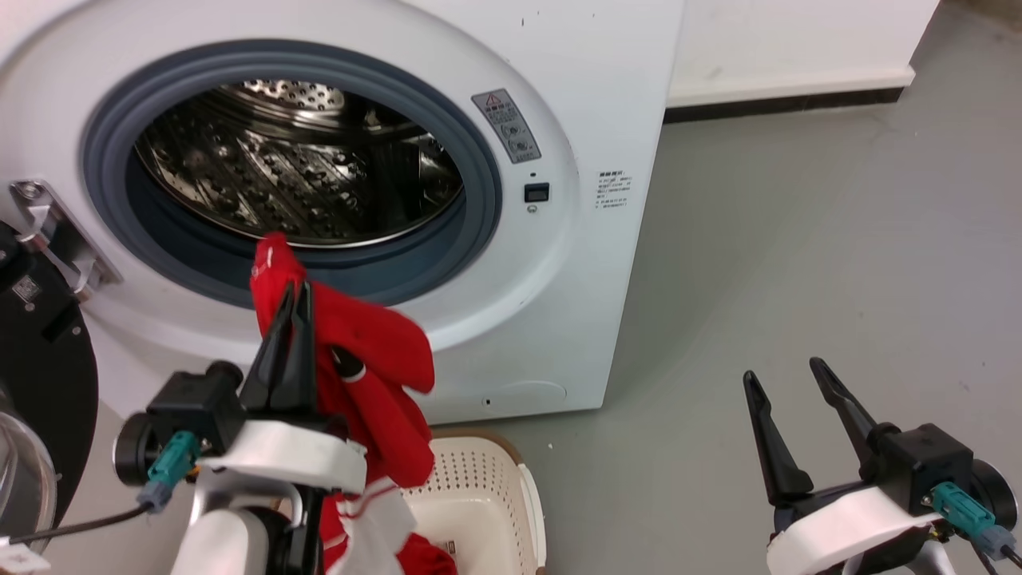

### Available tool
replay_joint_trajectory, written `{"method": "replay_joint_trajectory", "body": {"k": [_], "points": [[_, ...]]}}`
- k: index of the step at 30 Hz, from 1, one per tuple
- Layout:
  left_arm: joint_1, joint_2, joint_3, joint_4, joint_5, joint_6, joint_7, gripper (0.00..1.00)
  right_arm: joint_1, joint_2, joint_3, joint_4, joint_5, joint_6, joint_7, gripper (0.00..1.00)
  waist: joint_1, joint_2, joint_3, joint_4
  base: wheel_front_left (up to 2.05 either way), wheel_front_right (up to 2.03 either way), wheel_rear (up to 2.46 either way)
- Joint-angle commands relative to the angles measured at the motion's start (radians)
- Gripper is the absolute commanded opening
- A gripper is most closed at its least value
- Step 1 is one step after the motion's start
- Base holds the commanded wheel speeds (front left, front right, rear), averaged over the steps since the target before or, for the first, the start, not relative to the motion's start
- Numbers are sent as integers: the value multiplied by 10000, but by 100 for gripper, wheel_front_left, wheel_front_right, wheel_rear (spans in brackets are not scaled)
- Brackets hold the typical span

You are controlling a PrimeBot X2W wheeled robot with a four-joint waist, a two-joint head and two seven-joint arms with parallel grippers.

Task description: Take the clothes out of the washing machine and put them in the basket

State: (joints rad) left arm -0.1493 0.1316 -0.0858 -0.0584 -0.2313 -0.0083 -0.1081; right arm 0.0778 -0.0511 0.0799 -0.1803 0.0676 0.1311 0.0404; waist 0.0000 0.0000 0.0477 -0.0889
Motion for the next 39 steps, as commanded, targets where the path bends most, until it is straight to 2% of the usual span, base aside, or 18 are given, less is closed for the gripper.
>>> {"method": "replay_joint_trajectory", "body": {"k": [1,7,12,22,23,25,26,34,39], "points": [[298,-55,4,27,-103,56,-8,0,-141,17,50,-71,-39,-7,-41,100,0,0,322,-22,0,0,0],[1023,-314,-166,1059,-300,183,-275,0,-463,16,164,-46,30,-7,-149,100,0,0,1075,-212,0,0,0],[974,-456,-245,2558,-515,236,-686,0,-842,19,314,-80,-31,-7,-210,100,0,0,1934,-386,0,0,0],[-641,-598,-152,5779,-821,171,-1339,0,-1769,19,665,-20,-2,-7,-445,100,0,0,3994,-623,0,0,0],[-641,-598,-152,5779,-821,171,-1339,0,-1769,19,665,-20,-2,-7,-445,100,0,0,3994,-623,0,0,0],[-1387,-598,-73,6793,-908,46,-1453,0,-2057,19,767,32,-28,-7,-522,100,0,0,4564,-659,0,0,0],[-1387,-598,-73,6793,-908,46,-1453,0,-2057,19,767,32,-28,-7,-522,100,0,0,4564,-659,0,0,0],[-3365,-439,-123,9377,-654,-208,-1575,0,-2784,19,1190,184,0,-7,-709,100,0,0,5845,-941,0,0,0],[-3916,-296,110,10614,-693,-85,-1569,0,-3043,19,1424,455,120,-8,-925,100,0,0,6228,-1258,0,0,0]]}}
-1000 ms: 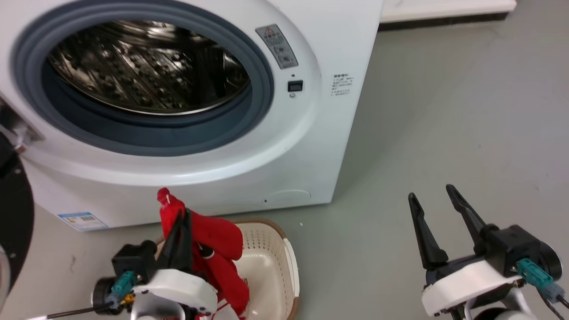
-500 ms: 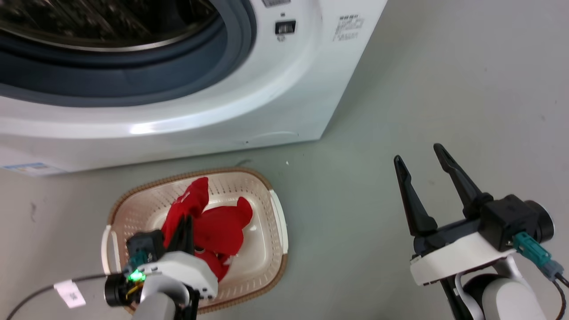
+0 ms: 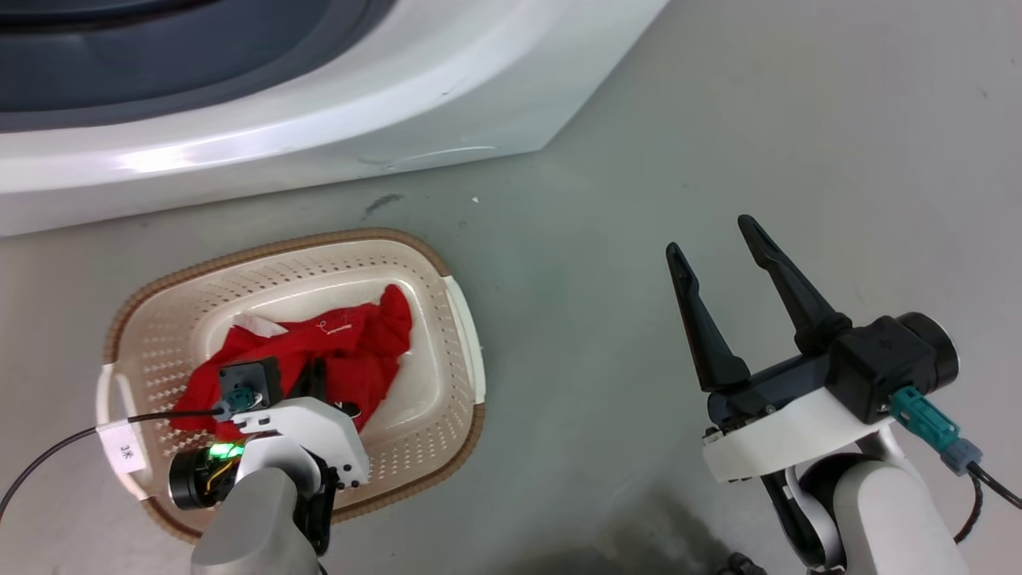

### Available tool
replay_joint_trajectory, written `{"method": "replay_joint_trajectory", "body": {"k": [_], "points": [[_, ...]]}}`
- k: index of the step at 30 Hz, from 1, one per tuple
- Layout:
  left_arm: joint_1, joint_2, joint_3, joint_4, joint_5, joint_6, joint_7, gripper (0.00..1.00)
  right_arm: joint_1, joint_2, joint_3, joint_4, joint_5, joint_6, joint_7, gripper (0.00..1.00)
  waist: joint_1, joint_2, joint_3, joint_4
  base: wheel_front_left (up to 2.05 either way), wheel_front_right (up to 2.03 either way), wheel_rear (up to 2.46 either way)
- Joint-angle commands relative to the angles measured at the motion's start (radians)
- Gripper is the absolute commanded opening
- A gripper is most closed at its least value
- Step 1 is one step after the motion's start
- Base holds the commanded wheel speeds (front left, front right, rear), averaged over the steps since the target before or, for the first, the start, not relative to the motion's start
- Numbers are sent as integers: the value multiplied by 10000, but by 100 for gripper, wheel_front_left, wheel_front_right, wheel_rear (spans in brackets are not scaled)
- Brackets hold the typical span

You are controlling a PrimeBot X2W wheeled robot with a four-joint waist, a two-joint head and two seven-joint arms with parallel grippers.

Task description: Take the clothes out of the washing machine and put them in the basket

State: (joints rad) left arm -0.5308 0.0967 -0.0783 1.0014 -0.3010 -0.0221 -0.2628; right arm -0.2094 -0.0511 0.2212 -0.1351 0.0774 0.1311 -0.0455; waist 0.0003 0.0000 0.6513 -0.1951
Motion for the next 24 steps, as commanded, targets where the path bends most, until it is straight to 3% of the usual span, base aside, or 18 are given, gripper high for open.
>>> {"method": "replay_joint_trajectory", "body": {"k": [1,7,8,10,17,24], "points": [[-176,56,66,215,-6,69,-23,0,-227,17,41,59,43,-7,-94,100,-3,0,249,-249,0,0,0],[-441,141,77,1332,-36,-36,-24,0,-205,19,86,360,102,-7,-268,100,-3,0,260,-385,0,0,0],[-494,143,65,1478,-39,-84,-24,27,-191,19,73,417,111,-7,-281,100,-3,0,210,-384,0,0,0],[-565,114,71,1666,-69,-116,-25,100,-151,16,-9,532,41,-7,-320,100,-3,0,21,-347,0,0,0],[-11,-121,67,1383,-57,-263,-26,100,239,16,-377,978,-120,-7,-300,100,-3,0,-1579,115,0,0,0],[847,-345,249,158,-108,-458,-26,100,984,16,-916,980,-296,-7,-6,100,-3,0,-3415,664,0,0,0]]}}
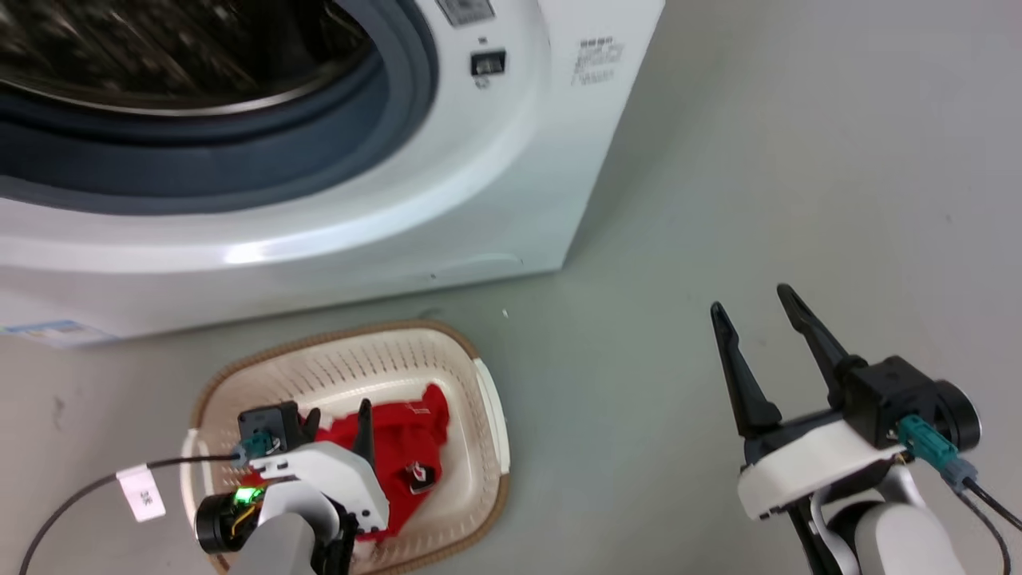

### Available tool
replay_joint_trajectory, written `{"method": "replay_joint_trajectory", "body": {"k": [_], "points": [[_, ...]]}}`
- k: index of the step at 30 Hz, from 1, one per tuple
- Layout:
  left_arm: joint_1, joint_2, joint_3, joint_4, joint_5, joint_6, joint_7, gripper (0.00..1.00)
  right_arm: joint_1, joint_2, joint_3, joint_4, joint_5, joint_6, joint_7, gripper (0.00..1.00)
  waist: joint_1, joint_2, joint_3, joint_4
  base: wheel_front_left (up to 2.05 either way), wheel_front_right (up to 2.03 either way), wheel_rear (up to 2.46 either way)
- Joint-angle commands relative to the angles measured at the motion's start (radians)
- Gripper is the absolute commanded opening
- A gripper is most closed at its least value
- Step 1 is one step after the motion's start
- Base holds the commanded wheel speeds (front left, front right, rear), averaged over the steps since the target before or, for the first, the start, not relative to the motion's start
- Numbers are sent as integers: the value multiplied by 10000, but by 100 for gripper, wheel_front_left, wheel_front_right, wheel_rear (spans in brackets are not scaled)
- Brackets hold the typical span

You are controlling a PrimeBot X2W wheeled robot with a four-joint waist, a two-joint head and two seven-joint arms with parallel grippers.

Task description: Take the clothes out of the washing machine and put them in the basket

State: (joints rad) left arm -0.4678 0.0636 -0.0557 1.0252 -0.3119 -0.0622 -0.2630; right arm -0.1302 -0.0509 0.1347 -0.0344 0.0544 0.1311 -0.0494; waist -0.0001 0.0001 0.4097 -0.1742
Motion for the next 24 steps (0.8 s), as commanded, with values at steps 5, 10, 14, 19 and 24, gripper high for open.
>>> {"method": "replay_joint_trajectory", "body": {"k": [5,10,14,19,24], "points": [[1126,-104,253,-1954,113,64,-24,100,826,14,-462,-350,-194,-7,419,100,1,-1,-2198,816,0,0,0],[1904,-135,238,-3688,254,207,-25,100,1321,14,-649,-588,-278,-7,658,100,1,-1,-2748,1043,0,0,0],[2519,-139,19,-5187,437,430,-25,100,1665,16,-832,-770,-299,-7,777,100,1,-1,-3095,1253,0,0,0],[3034,-135,-208,-6918,945,600,-25,100,2031,16,-928,-896,-363,-7,918,100,1,-1,-3515,1532,0,0,0],[3390,22,-319,-8159,1487,678,-25,100,2246,14,-992,-1063,-359,-7,1029,100,1,-1,-3879,1644,0,0,0]]}}
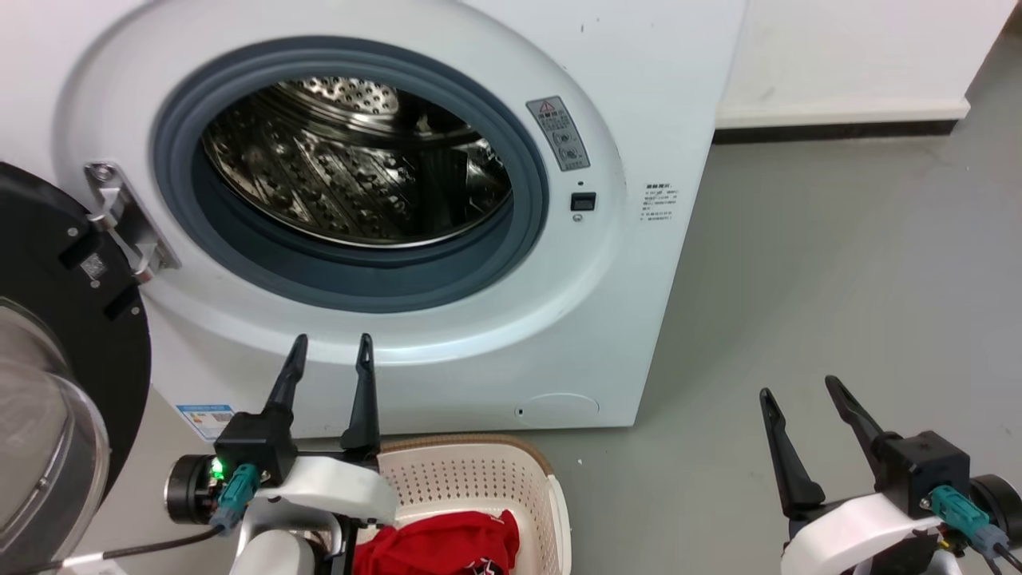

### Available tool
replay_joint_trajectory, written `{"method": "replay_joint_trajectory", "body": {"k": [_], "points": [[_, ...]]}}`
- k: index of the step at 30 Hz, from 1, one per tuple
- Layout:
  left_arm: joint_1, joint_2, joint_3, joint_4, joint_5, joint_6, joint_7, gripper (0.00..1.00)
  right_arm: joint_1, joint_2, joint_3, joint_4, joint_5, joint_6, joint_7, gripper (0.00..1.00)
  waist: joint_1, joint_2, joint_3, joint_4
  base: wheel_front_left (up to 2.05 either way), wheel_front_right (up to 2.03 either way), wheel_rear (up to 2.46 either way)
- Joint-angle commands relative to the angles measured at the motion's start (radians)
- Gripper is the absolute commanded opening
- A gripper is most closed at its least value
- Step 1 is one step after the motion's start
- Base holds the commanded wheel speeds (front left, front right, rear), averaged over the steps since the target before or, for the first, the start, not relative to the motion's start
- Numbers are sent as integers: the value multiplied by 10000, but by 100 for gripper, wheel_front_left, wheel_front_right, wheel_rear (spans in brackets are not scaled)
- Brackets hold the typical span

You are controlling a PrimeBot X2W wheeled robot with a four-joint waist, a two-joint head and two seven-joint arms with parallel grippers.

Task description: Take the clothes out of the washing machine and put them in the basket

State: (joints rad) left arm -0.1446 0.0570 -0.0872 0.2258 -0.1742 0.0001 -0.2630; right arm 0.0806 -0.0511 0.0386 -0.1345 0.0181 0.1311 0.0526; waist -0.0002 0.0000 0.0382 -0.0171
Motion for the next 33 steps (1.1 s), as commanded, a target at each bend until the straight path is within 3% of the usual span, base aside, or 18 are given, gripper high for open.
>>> {"method": "replay_joint_trajectory", "body": {"k": [1,14,33], "points": [[245,108,-49,-345,183,76,-23,100,189,16,-45,-89,5,-7,40,100,2,0,-239,91,0,0,0],[1630,521,-195,-2076,502,422,760,100,634,18,-263,-213,201,-7,-4,100,2,0,-720,316,0,0,0],[1911,620,-349,-2415,419,596,983,100,634,16,-140,-167,332,-7,-118,100,2,0,-702,364,0,0,0]]}}
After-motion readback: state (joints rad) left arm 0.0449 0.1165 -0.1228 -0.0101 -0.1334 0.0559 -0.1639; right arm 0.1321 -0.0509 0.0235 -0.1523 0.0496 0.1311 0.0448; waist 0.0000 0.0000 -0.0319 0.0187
